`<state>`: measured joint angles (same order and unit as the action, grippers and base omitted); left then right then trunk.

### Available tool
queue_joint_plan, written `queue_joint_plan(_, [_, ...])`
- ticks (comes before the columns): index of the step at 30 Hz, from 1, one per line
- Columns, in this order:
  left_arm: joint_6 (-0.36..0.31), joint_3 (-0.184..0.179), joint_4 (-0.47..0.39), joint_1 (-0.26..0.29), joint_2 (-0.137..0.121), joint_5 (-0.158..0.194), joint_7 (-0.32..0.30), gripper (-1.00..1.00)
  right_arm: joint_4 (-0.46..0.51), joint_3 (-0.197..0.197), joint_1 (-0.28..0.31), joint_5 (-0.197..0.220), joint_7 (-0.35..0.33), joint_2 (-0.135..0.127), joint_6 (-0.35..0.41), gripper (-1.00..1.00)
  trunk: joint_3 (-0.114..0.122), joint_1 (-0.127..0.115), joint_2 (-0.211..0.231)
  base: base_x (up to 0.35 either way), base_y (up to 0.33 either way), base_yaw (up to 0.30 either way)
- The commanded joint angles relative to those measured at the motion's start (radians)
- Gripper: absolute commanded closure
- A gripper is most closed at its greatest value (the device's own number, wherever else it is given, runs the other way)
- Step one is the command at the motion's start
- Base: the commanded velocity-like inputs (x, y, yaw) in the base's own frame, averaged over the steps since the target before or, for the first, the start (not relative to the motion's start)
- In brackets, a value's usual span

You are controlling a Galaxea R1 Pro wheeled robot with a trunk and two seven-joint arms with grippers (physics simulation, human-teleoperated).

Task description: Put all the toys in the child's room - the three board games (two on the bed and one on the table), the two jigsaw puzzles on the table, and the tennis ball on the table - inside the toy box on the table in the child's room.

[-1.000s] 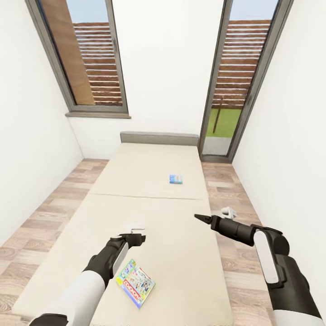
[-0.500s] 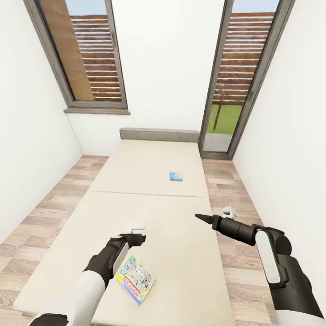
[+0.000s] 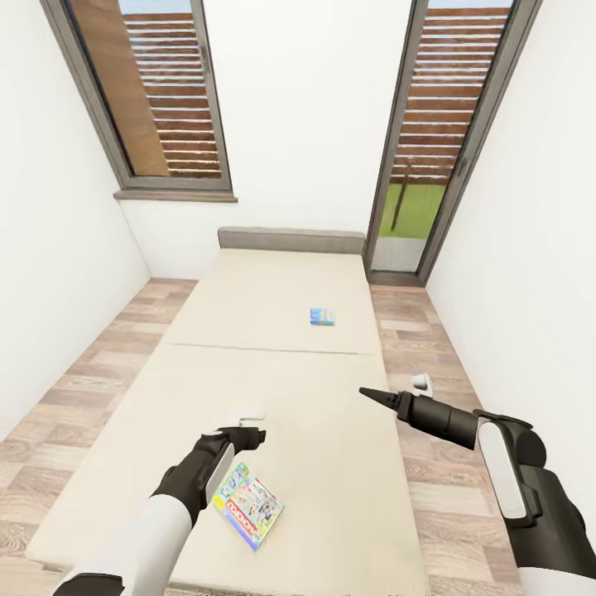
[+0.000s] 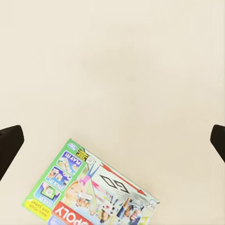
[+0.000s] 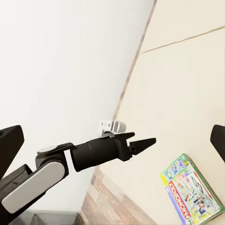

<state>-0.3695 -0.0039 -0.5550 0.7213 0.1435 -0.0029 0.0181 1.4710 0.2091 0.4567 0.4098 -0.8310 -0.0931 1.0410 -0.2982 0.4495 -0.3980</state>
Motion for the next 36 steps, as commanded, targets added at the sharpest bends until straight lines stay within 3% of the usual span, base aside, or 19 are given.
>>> queue_joint_plan(1, [-0.006,-0.001,-0.002,0.001,0.000,0.000,0.002,-1.00,0.000,0.001,0.001,-0.005,-0.013,-0.001,0.003,-1.00,-0.003,0.000,-0.002,0.000,0.000,0.000])
queue_joint_plan(36, [-0.011,0.001,-0.005,0.001,-0.004,0.000,0.000,-1.00,-0.002,0.001,0.000,-0.008,-0.020,-0.004,-0.005,-1.00,-0.061,0.000,-0.002,0.000,0.000,0.000])
